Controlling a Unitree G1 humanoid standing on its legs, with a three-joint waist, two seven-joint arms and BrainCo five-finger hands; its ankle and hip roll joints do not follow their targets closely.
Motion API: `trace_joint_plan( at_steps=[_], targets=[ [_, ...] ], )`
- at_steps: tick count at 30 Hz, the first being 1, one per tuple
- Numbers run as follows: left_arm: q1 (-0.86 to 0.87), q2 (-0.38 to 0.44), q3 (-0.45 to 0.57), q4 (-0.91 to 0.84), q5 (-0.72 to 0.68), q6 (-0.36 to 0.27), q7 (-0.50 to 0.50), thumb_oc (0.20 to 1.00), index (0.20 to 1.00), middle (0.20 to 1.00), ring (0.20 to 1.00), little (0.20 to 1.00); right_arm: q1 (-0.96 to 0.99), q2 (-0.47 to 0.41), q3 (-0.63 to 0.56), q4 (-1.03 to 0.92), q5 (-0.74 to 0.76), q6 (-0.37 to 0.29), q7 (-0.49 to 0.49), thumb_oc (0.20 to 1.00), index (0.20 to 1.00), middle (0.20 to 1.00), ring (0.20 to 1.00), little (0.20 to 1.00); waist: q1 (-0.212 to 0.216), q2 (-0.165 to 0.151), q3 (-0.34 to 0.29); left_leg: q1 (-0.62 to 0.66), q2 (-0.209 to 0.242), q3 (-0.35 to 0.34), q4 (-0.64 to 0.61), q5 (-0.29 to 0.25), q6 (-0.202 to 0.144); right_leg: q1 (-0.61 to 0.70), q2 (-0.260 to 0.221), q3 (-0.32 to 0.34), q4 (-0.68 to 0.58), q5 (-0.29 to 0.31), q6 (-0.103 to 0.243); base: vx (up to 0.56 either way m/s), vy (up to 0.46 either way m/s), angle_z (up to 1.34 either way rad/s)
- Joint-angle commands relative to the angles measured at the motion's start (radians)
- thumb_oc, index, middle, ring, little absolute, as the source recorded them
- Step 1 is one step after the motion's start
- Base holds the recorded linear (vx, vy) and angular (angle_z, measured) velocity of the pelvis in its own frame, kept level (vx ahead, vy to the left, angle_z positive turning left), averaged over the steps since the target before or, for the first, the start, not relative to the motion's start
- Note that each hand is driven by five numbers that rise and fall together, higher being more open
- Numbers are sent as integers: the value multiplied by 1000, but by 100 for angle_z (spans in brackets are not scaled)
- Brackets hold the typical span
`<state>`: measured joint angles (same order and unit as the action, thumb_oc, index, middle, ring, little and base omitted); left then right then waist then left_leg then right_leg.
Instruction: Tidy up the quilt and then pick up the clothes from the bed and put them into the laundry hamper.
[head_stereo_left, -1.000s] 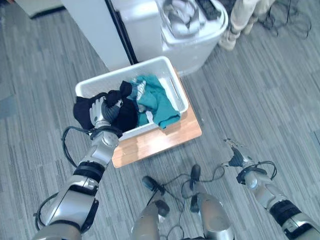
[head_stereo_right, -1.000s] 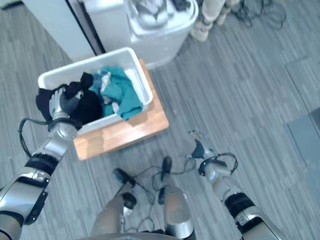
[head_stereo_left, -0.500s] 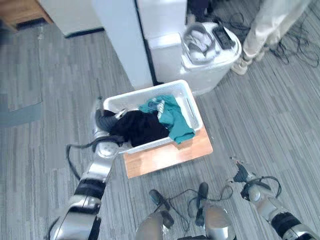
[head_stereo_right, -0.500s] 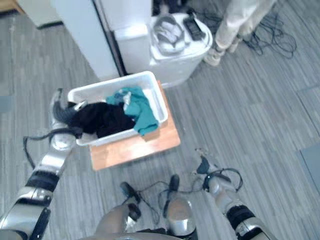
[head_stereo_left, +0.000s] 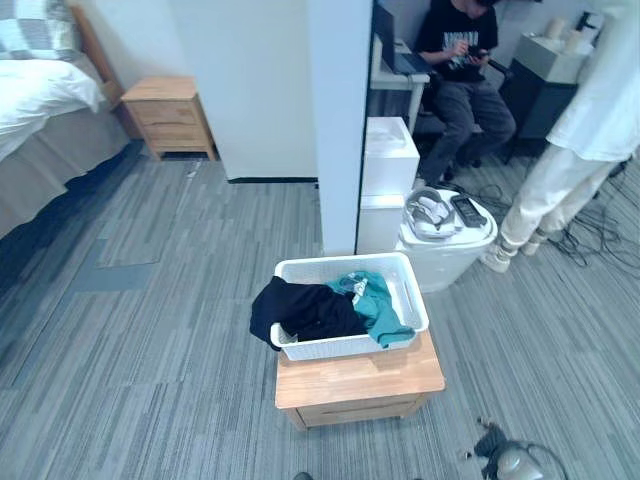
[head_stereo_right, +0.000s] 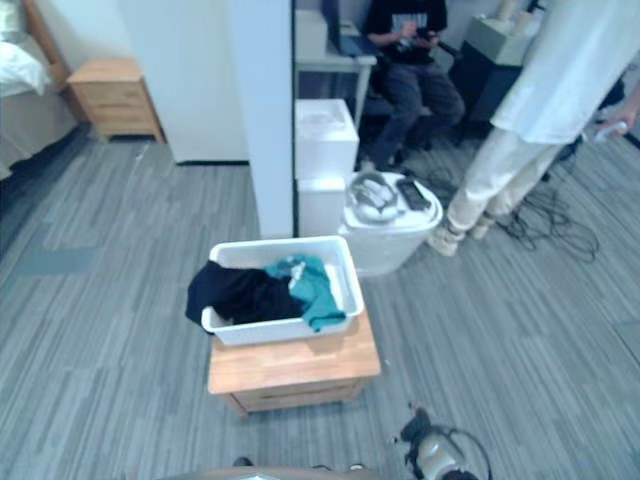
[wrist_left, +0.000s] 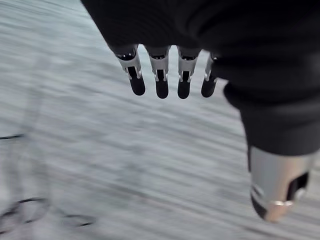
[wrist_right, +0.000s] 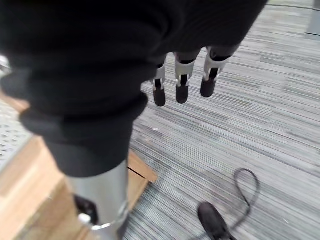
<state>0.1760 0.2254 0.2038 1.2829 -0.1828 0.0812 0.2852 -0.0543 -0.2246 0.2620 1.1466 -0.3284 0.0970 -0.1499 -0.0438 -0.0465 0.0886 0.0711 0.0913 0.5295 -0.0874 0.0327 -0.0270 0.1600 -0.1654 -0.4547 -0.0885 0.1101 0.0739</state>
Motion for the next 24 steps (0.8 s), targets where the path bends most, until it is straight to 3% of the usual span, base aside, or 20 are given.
trace_joint_plan(
  at_steps=[1,11,19,24],
  targets=[
    [-56,-1,-64,16,70,0,-2,1000,1000,1000,1000,1000,-77,-22,-26,58,50,8,-7,1000,1000,1000,1000,1000,31,80,7,101,171,6,0,-33,-140,-24,-46,-31,1,-147,80,18,26,22],
    [-42,-10,-87,52,114,15,-12,1000,1000,1000,1000,1000,-64,1,-15,92,71,9,10,1000,1000,1000,1000,1000,61,63,-5,98,162,-11,0,-43,-133,-11,-54,-48,1,-143,82,3,25,6],
    [-102,6,-178,11,170,5,-43,1000,1000,1000,1000,1000,-69,-9,-25,190,20,49,25,1000,1000,1000,1000,1000,67,46,-6,99,153,-32,0,-53,-130,5,-64,-63,1,-139,88,-4,13,7],
    [-137,20,-269,13,304,13,-93,1000,1000,1000,1000,1000,-89,-9,3,220,-21,65,51,1000,1000,1000,1000,1000,67,41,-7,100,149,-33,0,-57,-128,7,-67,-61,1,-138,90,-6,13,3]
  ],
)
